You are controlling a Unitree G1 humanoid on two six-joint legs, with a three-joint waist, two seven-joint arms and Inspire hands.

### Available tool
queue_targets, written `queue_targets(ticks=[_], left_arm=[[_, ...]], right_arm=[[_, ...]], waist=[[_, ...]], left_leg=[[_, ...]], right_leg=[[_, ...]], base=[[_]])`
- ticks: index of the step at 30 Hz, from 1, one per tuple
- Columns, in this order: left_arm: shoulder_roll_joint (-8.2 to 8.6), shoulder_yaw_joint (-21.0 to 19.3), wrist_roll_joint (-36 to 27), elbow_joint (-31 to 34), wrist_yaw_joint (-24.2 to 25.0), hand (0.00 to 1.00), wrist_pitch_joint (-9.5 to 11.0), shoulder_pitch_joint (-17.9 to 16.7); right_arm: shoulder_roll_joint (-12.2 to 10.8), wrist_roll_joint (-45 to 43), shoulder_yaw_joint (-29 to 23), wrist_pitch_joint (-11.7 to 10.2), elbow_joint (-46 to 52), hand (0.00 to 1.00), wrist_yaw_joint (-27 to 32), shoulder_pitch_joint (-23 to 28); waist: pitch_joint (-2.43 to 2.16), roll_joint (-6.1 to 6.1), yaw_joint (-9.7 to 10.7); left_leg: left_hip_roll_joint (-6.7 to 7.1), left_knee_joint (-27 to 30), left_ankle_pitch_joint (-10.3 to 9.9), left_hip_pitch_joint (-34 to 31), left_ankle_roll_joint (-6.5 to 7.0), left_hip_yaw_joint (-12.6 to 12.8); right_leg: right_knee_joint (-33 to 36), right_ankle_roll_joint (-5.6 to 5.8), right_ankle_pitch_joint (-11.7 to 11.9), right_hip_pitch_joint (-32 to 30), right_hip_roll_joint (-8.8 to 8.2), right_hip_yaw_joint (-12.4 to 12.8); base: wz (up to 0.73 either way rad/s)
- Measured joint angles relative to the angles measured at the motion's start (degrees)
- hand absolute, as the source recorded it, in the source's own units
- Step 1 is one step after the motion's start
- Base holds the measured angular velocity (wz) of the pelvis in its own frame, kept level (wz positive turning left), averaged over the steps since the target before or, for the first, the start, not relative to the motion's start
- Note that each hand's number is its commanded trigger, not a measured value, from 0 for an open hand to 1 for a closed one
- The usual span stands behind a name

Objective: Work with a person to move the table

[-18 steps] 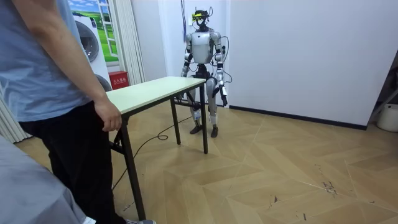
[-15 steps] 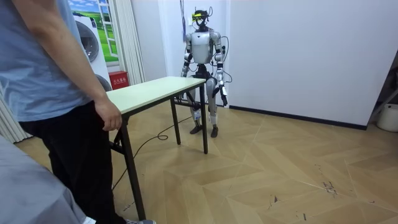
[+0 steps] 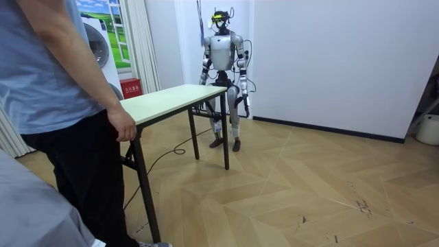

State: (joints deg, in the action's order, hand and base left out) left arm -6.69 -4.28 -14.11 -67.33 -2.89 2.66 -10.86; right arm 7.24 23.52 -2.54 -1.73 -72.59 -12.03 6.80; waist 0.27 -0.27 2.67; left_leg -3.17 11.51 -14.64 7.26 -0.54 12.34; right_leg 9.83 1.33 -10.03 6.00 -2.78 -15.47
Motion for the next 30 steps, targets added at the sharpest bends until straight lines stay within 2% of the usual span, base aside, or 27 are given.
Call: queue_targets(ticks=[4,7,10,11,14,18,19,21,24,28,30], left_arm=[[-1.1,-0.1,-4.6,-0.1,4.5,0.0,-1.4,0.2],[-1.35,0.0,-8.4,0.2,8.6,0.0,-2.5,0.4],[-2.01,0.8,-14.5,2.1,12.2,0.0,-4.8,1.0],[-2.11,1.7,-16.5,3.9,13.4,0.0,-5.2,1.1],[-2.13,5.3,-22.7,8.8,17.0,0.0,-5.7,0.8],[-2.19,10.9,-31.2,17.8,20.8,0.0,-7.4,-1.5],[-2.18,11.6,-32.2,19.9,20.8,0.0,-7.6,-2.1],[-2.25,14.7,-37.8,28.3,21.1,0.0,-7.7,-4.3],[-2.16,18.2,-44.4,34.6,21.1,0.0,-7.8,-4.7],[-2.14,22.8,-50.4,39.3,21.1,0.0,-8.2,-4.2],[-2.27,24.6,-53.4,43.1,21.0,0.0,-9.1,-4.0]], right_arm=[[0.4,0.7,-1.1,0.7,0.1,0.0,-2.7,-0.1],[1.1,0.7,-1.1,2.7,2.6,0.0,-5.0,0.1],[1.5,1.3,-1.0,4.5,7.6,0.0,-7.0,0.2],[1.6,1.5,-1.0,5.1,11.0,0.0,-7.5,0.4],[1.5,6.8,-0.3,6.0,21.3,0.0,-8.4,2.8],[1.3,16.4,3.9,7.1,33.2,0.0,-10.7,6.7],[1.1,17.8,4.3,7.4,34.7,0.0,-11.0,7.1],[1.1,24.4,7.0,8.4,38.7,0.0,-12.0,8.8],[0.8,32.3,9.3,10.0,42.4,0.0,-11.9,10.0],[0.7,39.4,13.1,10.0,46.7,0.0,-12.0,9.5],[0.7,41.7,15.6,10.2,47.5,0.0,-11.8,8.2]], waist=[[-0.05,0.3,-0.1],[-0.1,0.68,-0.1],[-0.19,0.7,0.1],[-0.06,0.76,0.1],[-0.12,0.98,0.1],[-0.09,0.96,0.0],[-0.02,1.0,0.1],[0.08,1.07,0.2],[0.3,1.33,0.2],[0.26,1.61,0.8],[0.28,1.65,1.6]], left_leg=[[-0.05,0.4,0.0,-0.6,0.0,0.1],[0.03,0.4,0.0,-1.3,0.0,0.1],[-0.01,1.9,0.0,-3.2,0.0,0.0],[-0.03,2.3,0.0,-3.8,0.0,0.0],[-0.01,2.3,0.0,-4.4,0.0,0.1],[-0.06,2.3,0.0,-4.2,0.0,0.4],[-0.06,2.3,0.0,-4.2,0.0,0.4],[-0.02,2.3,0.0,-4.8,0.0,0.6],[0.02,2.1,0.0,-4.5,0.01,1.0],[0.04,2.3,0.0,-4.1,0.02,1.3],[-0.05,2.8,0.0,-4.4,0.02,1.2]], right_leg=[[0.3,0.0,0.0,-0.5,-0.09,-0.3],[0.8,-0.01,-0.1,-1.4,-0.25,-0.3],[1.2,-0.03,-0.1,-2.7,-0.43,-0.4],[1.7,-0.04,0.0,-3.3,-0.54,-0.4],[2.0,-0.05,0.0,-3.9,-0.65,-0.5],[2.4,-0.05,0.0,-4.1,-0.64,-0.5],[2.6,-0.05,0.0,-4.3,-0.68,-0.4],[3.1,-0.05,0.0,-5.1,-0.84,-0.4],[3.8,-0.03,-0.1,-5.2,-1.05,-0.4],[4.1,-0.04,-0.1,-5.0,-1.13,-0.2],[4.1,-0.05,-0.1,-4.9,-1.09,-0.3]], base=[[0.04],[0.0],[0.0],[0.0],[0.03],[-0.02],[-0.03],[0.0],[0.0],[-0.04],[0.05]])
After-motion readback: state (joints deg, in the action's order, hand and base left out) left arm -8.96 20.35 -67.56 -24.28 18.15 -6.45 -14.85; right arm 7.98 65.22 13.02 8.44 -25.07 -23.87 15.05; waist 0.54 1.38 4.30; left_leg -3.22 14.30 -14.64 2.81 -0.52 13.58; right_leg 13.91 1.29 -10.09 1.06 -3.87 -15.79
